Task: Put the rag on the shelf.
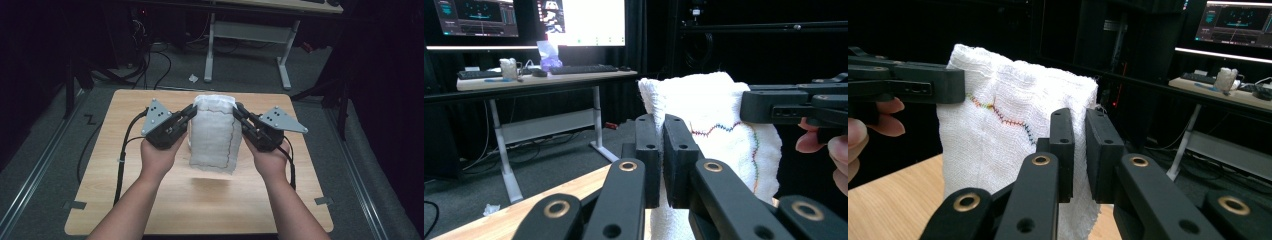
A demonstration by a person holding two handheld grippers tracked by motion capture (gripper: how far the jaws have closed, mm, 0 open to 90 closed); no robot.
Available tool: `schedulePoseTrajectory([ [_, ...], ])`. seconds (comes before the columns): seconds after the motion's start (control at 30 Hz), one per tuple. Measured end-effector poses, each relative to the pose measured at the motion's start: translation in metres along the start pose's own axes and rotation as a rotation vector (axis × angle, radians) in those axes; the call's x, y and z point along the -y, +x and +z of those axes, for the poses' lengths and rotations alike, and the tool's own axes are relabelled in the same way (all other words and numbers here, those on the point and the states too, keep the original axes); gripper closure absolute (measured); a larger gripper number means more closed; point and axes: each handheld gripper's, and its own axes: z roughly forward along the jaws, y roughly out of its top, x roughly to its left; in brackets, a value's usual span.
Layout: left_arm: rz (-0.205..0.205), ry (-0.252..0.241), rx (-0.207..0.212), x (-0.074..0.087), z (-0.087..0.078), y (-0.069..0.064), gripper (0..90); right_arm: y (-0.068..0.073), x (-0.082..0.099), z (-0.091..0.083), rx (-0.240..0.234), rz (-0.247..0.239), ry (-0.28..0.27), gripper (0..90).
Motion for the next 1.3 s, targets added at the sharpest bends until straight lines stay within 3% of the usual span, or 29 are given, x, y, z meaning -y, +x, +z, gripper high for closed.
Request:
schedulePoseTrajectory([
  [0.27, 0.04, 0.026, -0.015, -0.014, 0.018, 0.01, 86.8, -0.012, -0.011, 0.011, 0.024, 0.001, -0.007, 83.2],
  [0.57, 0.033, 0.02, -0.038, -0.023, 0.041, 0.027, 86.7, -0.03, -0.023, 0.035, 0.041, 0.022, -0.007, 83.2],
  [0.7, 0.004, -0.002, -0.037, -0.024, 0.047, 0.037, 86.6, -0.036, -0.027, 0.045, 0.04, 0.024, -0.009, 83.3],
  [0.9, 0.003, -0.016, -0.052, -0.028, 0.052, 0.047, 86.6, -0.041, -0.031, 0.059, 0.042, 0.018, -0.012, 83.2],
  [1.07, 0.003, 0.012, -0.092, -0.032, 0.064, 0.057, 86.6, -0.044, -0.035, 0.074, 0.053, 0.013, -0.013, 83.2],
  [1.17, -0.02, 0.029, -0.101, -0.03, 0.075, 0.065, 86.6, -0.049, -0.036, 0.084, 0.07, 0.008, 0.0, 83.2],
  [1.3, -0.002, 0.084, -0.144, -0.027, 0.096, 0.071, 86.5, -0.057, -0.034, 0.101, 0.103, 0.006, 0.053, 83.2],
])
